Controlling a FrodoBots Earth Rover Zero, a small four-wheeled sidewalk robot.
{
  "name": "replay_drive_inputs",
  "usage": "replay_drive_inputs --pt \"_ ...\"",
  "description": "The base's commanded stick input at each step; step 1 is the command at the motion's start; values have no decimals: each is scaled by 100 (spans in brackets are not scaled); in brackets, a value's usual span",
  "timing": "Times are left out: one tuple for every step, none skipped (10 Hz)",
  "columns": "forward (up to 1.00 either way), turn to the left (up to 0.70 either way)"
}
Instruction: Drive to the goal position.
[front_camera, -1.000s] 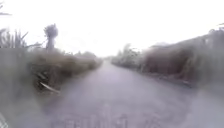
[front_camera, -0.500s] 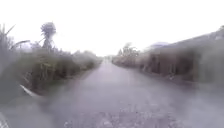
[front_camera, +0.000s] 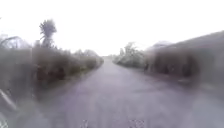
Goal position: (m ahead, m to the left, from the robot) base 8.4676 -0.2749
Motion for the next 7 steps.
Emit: replay_drive_inputs --pt "85 -34" --pt "85 -34" --pt "85 -34" --pt "85 0" --pt "85 0" --pt "85 0" --pt "85 0"
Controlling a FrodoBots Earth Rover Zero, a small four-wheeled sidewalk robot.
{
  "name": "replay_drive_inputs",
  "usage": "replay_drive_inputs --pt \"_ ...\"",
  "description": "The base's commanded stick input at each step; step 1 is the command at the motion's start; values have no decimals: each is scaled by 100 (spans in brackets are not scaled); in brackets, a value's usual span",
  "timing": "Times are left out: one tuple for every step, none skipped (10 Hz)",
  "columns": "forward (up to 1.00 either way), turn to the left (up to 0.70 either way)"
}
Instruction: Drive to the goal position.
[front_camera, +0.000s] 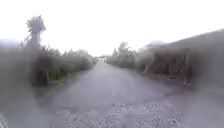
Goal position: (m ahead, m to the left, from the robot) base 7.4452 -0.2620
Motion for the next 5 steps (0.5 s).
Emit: replay_drive_inputs --pt "85 0" --pt "85 0" --pt "85 0" --pt "85 0" --pt "85 0"
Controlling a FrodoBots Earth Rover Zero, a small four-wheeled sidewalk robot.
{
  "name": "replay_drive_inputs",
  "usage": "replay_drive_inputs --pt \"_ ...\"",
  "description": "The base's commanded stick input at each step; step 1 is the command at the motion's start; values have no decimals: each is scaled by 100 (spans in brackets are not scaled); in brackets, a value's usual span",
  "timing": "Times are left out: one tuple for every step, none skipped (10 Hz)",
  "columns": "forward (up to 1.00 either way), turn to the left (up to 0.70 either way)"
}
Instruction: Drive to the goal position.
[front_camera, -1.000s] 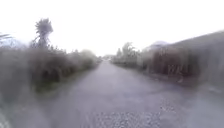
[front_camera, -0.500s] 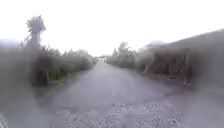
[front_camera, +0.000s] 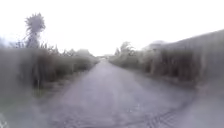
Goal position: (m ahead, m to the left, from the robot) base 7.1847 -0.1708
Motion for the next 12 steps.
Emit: replay_drive_inputs --pt "85 0" --pt "85 0" --pt "85 0" --pt "85 0" --pt "85 0" --pt "85 -1" --pt "85 -6" --pt "85 -11" --pt "85 -34" --pt "85 -34" --pt "85 -34" --pt "85 -34"
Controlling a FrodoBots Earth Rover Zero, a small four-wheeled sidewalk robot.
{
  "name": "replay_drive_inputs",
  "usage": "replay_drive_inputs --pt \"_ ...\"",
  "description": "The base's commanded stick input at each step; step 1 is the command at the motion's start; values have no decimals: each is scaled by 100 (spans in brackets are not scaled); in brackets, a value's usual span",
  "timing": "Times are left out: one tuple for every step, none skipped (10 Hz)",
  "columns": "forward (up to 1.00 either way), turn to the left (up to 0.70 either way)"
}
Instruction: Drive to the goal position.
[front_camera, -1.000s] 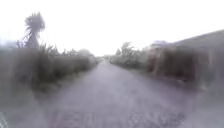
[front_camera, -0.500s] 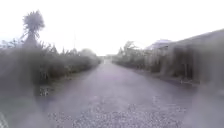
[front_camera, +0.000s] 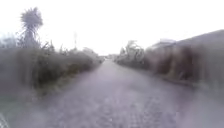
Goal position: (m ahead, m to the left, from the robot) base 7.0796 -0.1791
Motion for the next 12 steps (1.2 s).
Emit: replay_drive_inputs --pt "85 -34" --pt "85 -34" --pt "85 0" --pt "85 0" --pt "85 0" --pt "85 0" --pt "85 0" --pt "85 0" --pt "85 0" --pt "85 0" --pt "85 0" --pt "85 0"
